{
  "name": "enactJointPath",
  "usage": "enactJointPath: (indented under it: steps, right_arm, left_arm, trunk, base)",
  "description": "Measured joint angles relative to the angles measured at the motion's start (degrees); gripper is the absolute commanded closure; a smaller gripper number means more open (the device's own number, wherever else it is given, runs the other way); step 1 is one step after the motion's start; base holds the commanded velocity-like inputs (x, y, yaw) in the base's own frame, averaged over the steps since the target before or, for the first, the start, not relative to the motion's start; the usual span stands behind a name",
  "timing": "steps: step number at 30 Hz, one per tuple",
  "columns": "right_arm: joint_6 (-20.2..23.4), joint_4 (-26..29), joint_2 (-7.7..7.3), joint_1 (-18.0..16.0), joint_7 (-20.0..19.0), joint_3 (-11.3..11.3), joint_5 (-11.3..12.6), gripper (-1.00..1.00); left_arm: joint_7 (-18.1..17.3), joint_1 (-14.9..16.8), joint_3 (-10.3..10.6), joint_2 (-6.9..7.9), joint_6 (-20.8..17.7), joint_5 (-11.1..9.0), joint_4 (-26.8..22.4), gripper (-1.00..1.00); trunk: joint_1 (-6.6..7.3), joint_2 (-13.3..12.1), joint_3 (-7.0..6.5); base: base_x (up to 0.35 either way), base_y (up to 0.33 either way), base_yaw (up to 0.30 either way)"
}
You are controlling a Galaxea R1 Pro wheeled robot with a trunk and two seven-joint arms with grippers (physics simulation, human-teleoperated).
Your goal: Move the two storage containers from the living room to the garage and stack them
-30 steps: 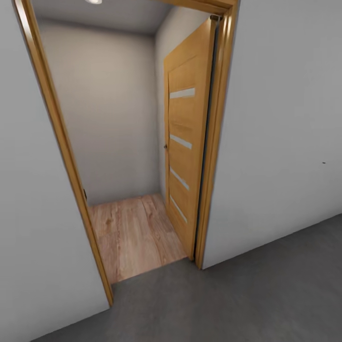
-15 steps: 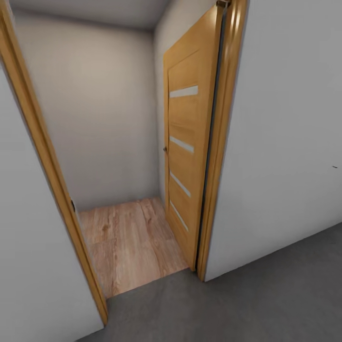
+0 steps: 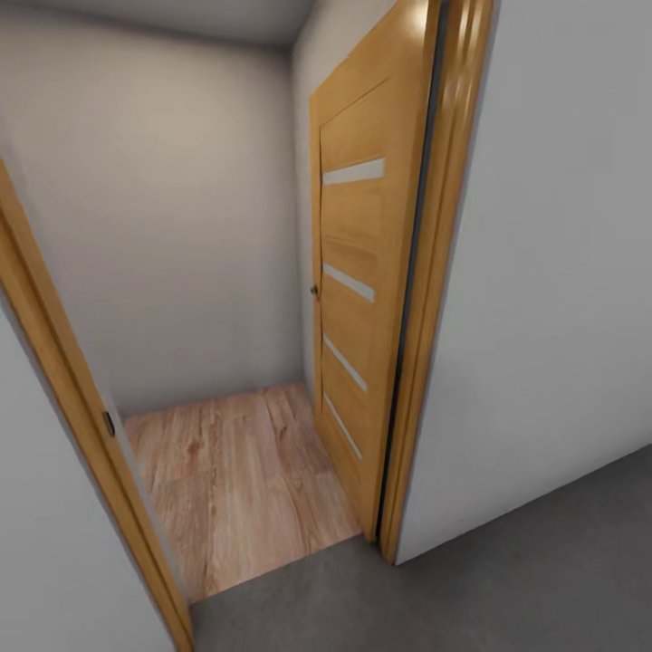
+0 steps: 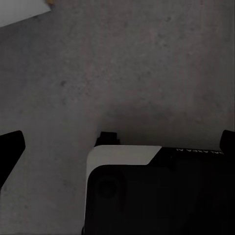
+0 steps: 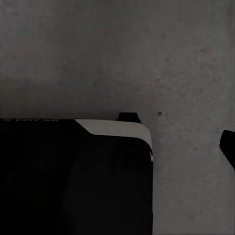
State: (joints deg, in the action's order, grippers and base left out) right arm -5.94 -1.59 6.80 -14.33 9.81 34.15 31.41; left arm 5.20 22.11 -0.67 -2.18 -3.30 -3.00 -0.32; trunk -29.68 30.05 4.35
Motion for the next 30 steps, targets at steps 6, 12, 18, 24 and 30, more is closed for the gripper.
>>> enactJointPath:
  steps: [6,12,18,24,30]
  right_arm:
    - [-0.01,0.0,0.0,0.0,0.0,0.0,0.2,-1.0]
    - [-0.01,0.0,0.0,0.01,0.0,0.0,0.22,-1.0]
    - [0.0,0.0,0.0,-0.01,0.0,0.0,-0.01,-1.0]
    - [0.0,0.0,0.0,0.01,0.0,0.0,-0.04,-1.0]
    - [-0.01,0.0,0.0,0.0,0.0,0.0,-0.04,-1.0]
  left_arm:
    - [0.0,0.0,0.0,0.0,0.0,0.01,0.0,-1.0]
    - [0.0,0.0,0.0,0.0,0.0,-0.02,0.0,-1.0]
    - [0.0,0.0,0.0,0.0,0.01,-0.02,0.0,-1.0]
    - [0.0,0.0,0.0,-0.01,0.0,0.03,0.0,-1.0]
    - [0.0,0.0,0.01,-0.01,0.0,0.05,0.0,-1.0]
  trunk:
    - [0.0,0.0,0.0]
    - [0.0,0.0,0.0]
    - [0.0,0.0,0.0]
    - [0.0,0.0,0.0]
    - [0.0,0.0,0.0]
  base:
    - [0.322,0.0,0.0]
    - [0.322,0.0,0.0]
    - [0.322,0.0,0.087]
    - [0.322,0.0,0.092]
    - [0.316,0.0,0.008]
